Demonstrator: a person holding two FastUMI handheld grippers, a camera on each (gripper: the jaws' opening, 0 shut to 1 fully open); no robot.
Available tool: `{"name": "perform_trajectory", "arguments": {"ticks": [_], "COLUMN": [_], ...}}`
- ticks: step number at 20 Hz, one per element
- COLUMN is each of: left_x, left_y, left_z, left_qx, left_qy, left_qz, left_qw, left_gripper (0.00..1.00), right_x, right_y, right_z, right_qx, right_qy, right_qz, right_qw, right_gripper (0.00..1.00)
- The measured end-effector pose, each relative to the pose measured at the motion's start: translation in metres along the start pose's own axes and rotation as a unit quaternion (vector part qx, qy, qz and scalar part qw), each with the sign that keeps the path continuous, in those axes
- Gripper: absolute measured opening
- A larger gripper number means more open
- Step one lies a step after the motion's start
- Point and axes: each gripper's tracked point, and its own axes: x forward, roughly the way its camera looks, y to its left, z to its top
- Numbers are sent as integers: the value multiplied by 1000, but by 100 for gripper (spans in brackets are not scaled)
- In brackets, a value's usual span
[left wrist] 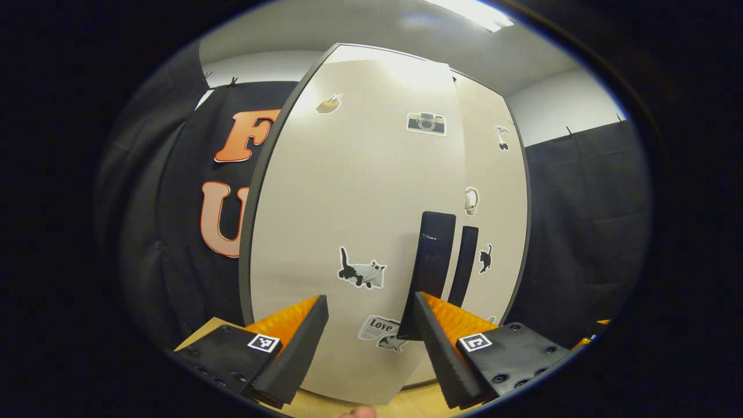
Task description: Grab one shoe with the right hand and put it into the shoe cabinet, grab the other shoe with the left hand and put it into the shoe cabinet; then close the right door with the right hand and the left door with the left hand.
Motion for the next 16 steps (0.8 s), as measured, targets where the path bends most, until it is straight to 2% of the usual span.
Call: {"name": "perform_trajectory", "arguments": {"ticks": [7,16], "left_x": [24,47], "left_y": [-8,-5], "left_z": [-1,-6], "left_qx": [22,10], "left_qy": [0,0], "left_qz": [6,10], "left_qw": [1000,1000], "left_gripper": [96,96], "right_x": [8,9], "right_y": [-13,-23], "right_z": [-1,-3], "right_qx": [4,5], "right_qy": [-2,0], "right_qz": [-13,-23], "right_qw": [1000,1000], "right_gripper": [92,92]}}
